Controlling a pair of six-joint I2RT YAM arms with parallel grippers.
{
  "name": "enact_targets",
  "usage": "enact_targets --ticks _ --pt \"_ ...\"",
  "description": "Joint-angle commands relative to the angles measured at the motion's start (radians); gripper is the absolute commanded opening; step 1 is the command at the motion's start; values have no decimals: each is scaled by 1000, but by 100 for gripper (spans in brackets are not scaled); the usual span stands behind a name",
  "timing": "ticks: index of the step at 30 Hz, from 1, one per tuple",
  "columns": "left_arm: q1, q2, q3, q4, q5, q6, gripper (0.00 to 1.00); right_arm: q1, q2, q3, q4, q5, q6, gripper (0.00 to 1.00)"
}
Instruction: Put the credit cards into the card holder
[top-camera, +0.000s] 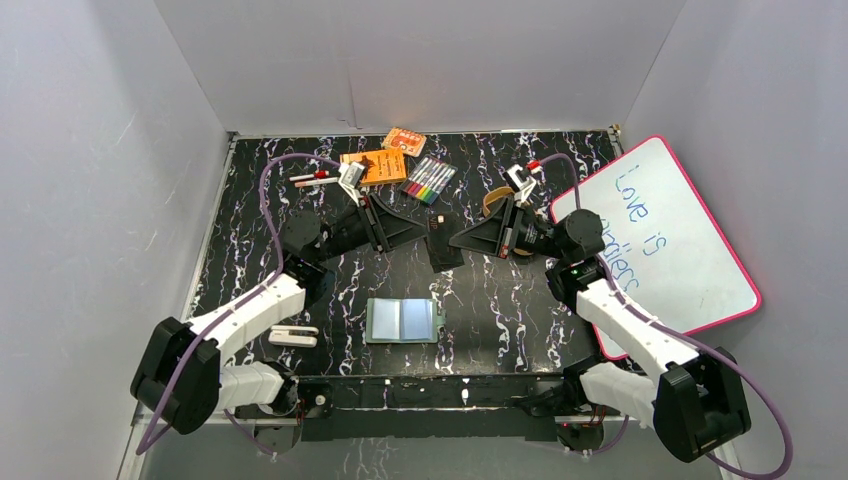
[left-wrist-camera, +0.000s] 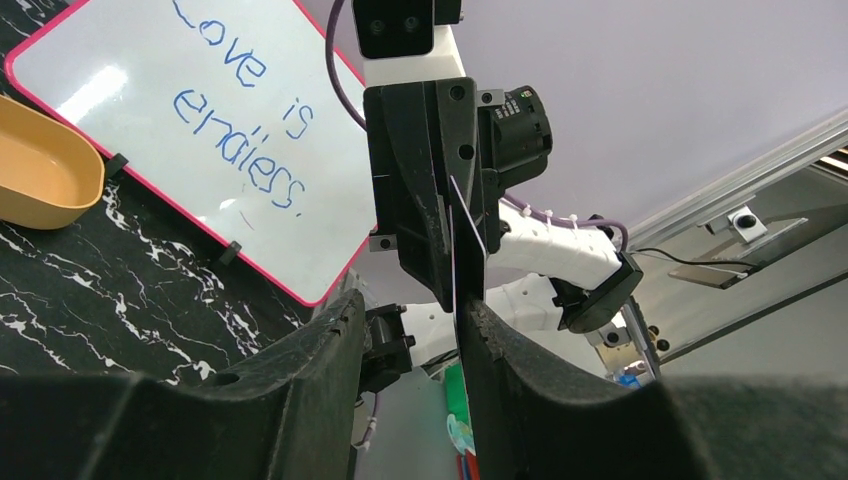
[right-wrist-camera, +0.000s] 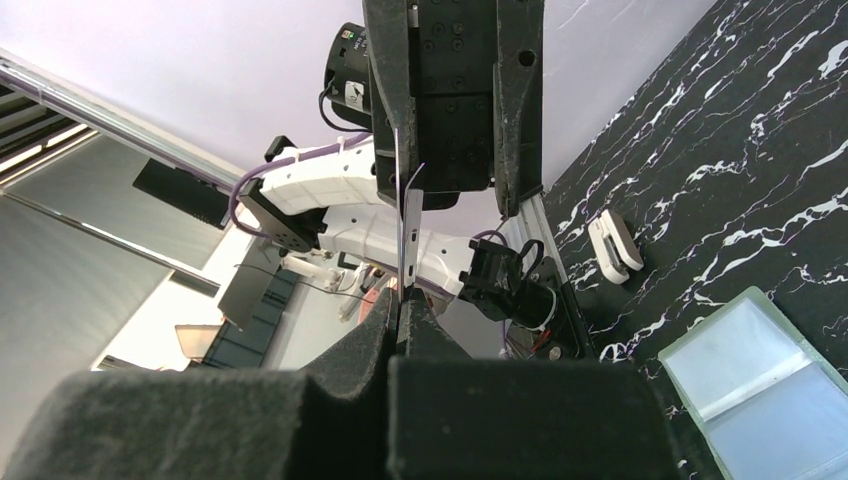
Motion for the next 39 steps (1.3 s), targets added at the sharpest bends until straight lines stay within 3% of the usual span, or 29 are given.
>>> enact_targets --ticks 1,8,14,16,20,24,27,31,34,39 --pt "-12 17 36 40 49 -5 38 19 8 53 61 13 -10 0" --pt "-30 34 34 64 62 -16 31 25 28 57 76 43 -6 0" --pt "-29 19 -5 74 35 -13 0 25 41 14 62 63 -12 0" --pt "-28 11 -33 73 13 -13 0 26 43 -6 59 67 -11 1" --pt "-27 2 -101 69 -34 -27 0 25 48 -46 60 78 -9 19" --pt "-21 -8 -135 70 -62 -32 0 25 61 -77 74 91 -3 31" --pt "-9 -16 -141 58 -67 -37 0 25 82 -100 115 94 19 32" --pt "-3 -18 -144 35 -70 -28 0 24 120 -119 159 98 39 24" --pt "6 -19 -147 -1 -91 2 0 24 132 -130 160 119 27 23" --pt "31 -46 -104 -191 -159 138 0 -11 105 -111 -12 128 -113 40"
